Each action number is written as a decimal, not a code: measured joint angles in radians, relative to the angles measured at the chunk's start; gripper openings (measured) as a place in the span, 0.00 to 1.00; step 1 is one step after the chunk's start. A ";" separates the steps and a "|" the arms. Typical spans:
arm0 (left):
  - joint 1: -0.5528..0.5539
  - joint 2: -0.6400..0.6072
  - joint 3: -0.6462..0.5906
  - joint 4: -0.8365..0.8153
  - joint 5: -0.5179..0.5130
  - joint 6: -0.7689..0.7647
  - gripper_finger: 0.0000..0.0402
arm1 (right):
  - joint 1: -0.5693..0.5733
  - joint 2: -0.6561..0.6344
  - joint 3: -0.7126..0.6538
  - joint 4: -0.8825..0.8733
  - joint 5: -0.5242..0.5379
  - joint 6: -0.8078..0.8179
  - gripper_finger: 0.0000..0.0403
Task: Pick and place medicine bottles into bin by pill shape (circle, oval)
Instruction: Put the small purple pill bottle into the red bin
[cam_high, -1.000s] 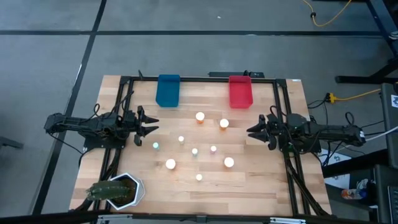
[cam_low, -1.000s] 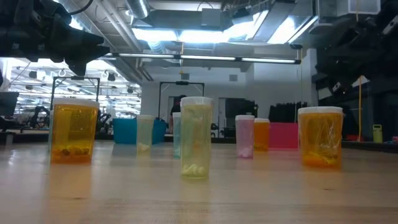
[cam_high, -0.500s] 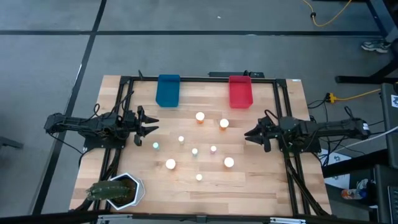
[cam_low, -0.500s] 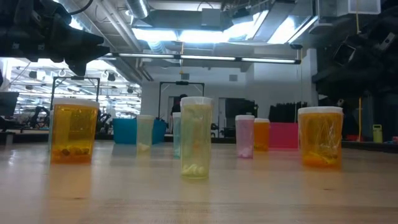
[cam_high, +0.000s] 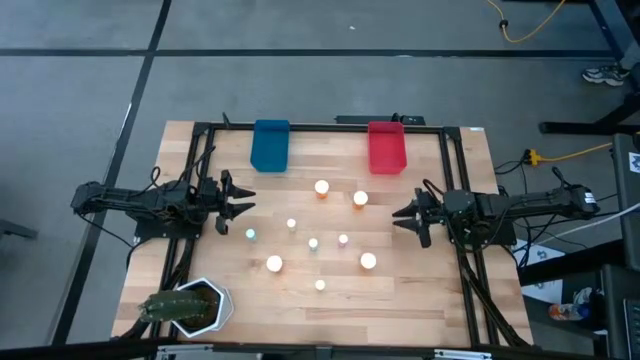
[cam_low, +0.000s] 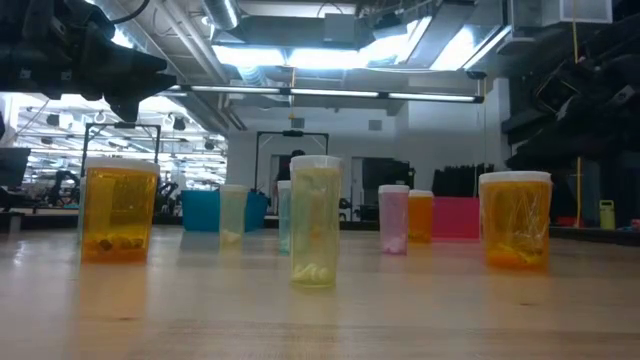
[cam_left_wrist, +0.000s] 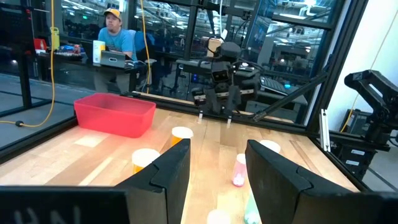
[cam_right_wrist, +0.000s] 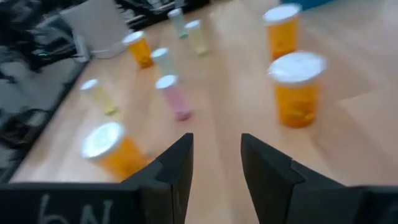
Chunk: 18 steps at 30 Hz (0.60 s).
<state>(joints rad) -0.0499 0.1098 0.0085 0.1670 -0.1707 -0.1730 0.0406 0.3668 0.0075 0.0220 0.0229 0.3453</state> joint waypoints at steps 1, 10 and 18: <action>0.000 0.000 0.000 0.000 0.000 0.000 0.37 | 0.000 0.000 0.000 0.005 0.011 -0.017 0.34; 0.000 0.000 0.000 0.000 0.000 0.000 0.37 | 0.000 0.000 0.000 0.012 0.036 -0.062 0.34; 0.000 0.000 0.000 0.000 0.000 0.000 0.37 | 0.000 0.000 0.000 0.005 0.001 -0.061 0.34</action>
<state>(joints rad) -0.0502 0.1097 0.0083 0.1669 -0.1705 -0.1729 0.0406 0.3664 0.0077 0.0269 0.0242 0.2846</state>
